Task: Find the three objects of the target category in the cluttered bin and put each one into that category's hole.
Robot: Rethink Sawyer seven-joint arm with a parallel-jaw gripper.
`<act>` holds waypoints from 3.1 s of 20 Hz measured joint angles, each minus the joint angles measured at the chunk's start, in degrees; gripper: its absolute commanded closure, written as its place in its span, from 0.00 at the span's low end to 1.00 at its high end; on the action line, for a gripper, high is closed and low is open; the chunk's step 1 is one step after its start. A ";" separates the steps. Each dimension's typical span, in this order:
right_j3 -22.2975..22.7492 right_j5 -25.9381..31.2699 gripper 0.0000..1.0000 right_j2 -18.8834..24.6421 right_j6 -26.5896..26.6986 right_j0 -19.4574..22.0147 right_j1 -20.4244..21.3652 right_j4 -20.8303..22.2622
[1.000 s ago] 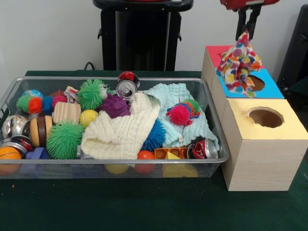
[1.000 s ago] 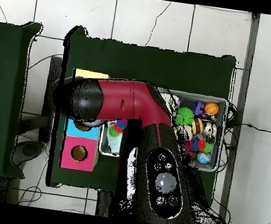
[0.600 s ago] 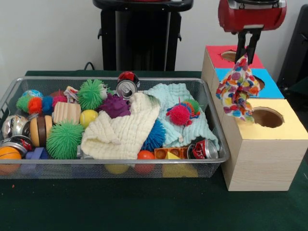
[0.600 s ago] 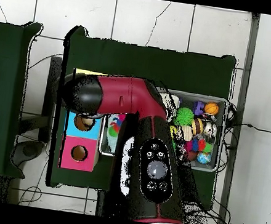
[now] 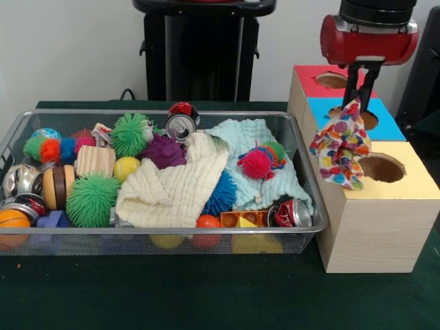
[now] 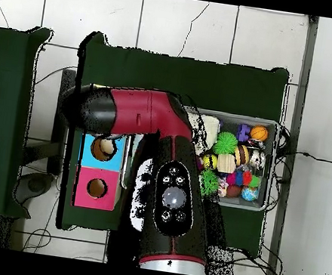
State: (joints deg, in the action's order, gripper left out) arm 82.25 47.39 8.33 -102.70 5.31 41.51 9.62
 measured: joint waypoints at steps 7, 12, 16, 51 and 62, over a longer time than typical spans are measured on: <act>-1.14 0.00 1.00 -0.45 0.00 -2.01 -0.45 -2.49; -2.75 0.00 1.00 -1.73 0.00 -4.93 -0.45 -4.55; -3.21 0.01 1.00 -2.25 0.00 -6.13 -0.44 -5.20; -4.77 1.59 1.00 -9.60 0.00 -9.44 -6.50 -11.57; -7.00 7.35 1.00 -9.59 0.00 -10.77 -9.50 -15.38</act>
State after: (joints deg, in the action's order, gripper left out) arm 75.25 54.74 -1.26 -102.70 -5.46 32.01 -5.76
